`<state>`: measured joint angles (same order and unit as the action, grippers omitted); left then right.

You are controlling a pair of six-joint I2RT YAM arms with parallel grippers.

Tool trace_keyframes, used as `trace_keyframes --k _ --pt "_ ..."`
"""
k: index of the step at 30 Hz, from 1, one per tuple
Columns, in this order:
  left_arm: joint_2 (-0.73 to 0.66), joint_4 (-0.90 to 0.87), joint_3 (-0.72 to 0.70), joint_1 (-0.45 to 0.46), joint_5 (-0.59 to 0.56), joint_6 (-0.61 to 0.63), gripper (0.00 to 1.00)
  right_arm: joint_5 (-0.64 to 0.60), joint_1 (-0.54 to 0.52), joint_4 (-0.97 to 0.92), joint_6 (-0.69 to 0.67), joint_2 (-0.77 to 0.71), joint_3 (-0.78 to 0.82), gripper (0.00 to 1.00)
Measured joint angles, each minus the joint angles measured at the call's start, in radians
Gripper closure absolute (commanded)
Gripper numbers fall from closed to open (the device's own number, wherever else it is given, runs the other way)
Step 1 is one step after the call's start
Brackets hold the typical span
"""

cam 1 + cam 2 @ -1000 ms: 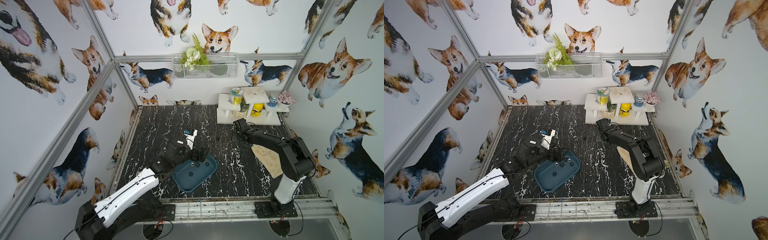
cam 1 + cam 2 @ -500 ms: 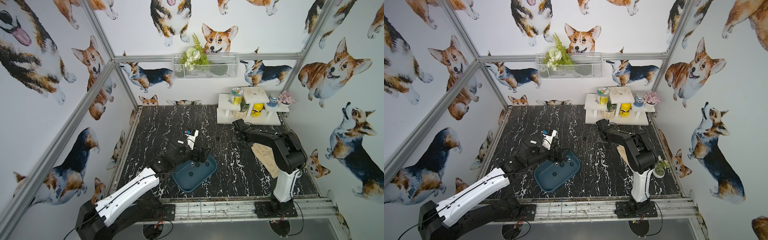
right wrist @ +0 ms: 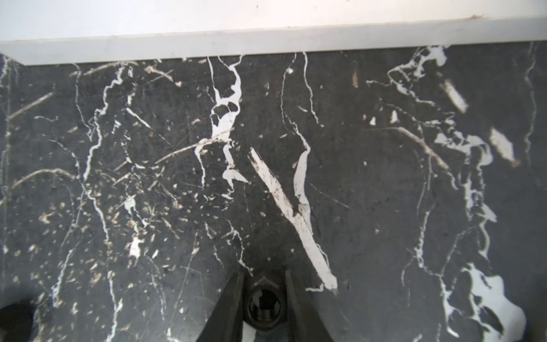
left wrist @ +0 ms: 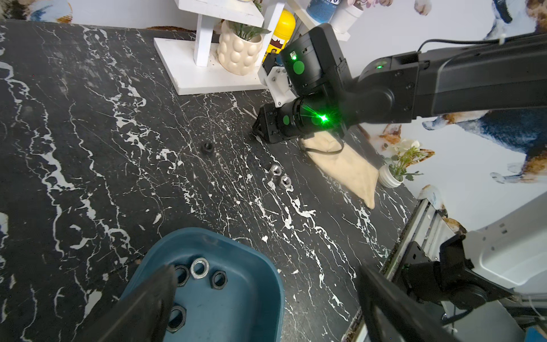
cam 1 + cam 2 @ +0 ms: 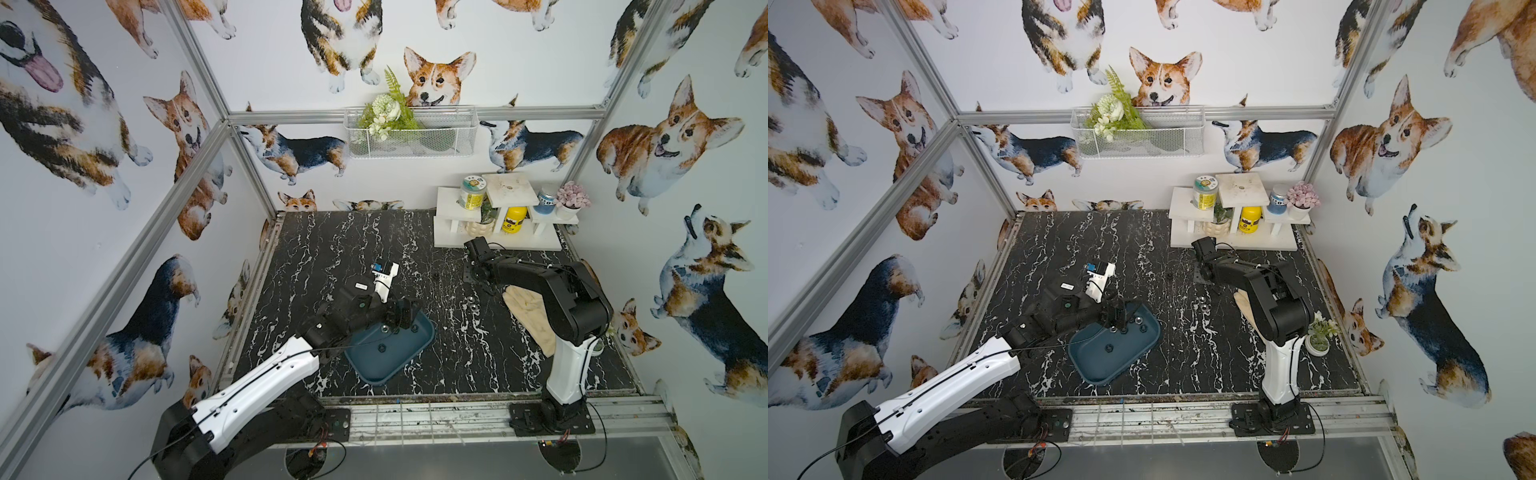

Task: Put the nuts on the desktop into the storage box
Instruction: Pick up the nut from the center of the board.

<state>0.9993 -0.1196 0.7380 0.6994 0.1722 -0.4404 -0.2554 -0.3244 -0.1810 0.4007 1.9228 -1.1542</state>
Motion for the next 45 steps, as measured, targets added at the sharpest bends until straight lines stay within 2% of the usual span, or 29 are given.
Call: trace_keyframes --k 8,17,22,26,30,31,37,40,45 --pt "0.037 0.039 -0.001 -0.003 0.056 -0.005 0.0 0.054 0.0 -0.003 -0.022 -0.129 0.077 0.75" --pt "0.099 0.05 0.035 -0.047 0.144 -0.037 0.0 0.181 -0.004 0.086 -0.043 -0.439 0.232 0.76" --pt "0.203 0.027 0.121 -0.089 0.243 -0.125 0.0 0.288 -0.042 0.158 -0.057 -0.613 0.303 0.74" --pt "0.256 0.017 0.145 -0.102 0.354 -0.2 0.01 0.37 -0.105 0.19 -0.075 -0.687 0.319 0.75" --pt "0.258 0.063 0.128 -0.107 0.452 -0.255 0.03 0.488 -0.134 0.217 -0.096 -0.719 0.323 0.76" --pt "0.256 0.074 0.122 -0.108 0.476 -0.266 0.03 0.517 -0.14 0.229 -0.097 -0.729 0.331 0.78" --pt "0.211 0.099 0.06 -0.12 0.581 -0.253 0.04 0.727 -0.155 0.346 -0.134 -0.84 0.455 0.82" --pt "0.178 0.128 0.035 -0.128 0.612 -0.259 0.04 0.793 -0.155 0.448 -0.157 -0.9 0.523 0.82" --pt "0.164 0.272 -0.015 -0.129 0.684 -0.354 0.04 0.88 -0.159 0.592 -0.208 -0.949 0.602 0.84"
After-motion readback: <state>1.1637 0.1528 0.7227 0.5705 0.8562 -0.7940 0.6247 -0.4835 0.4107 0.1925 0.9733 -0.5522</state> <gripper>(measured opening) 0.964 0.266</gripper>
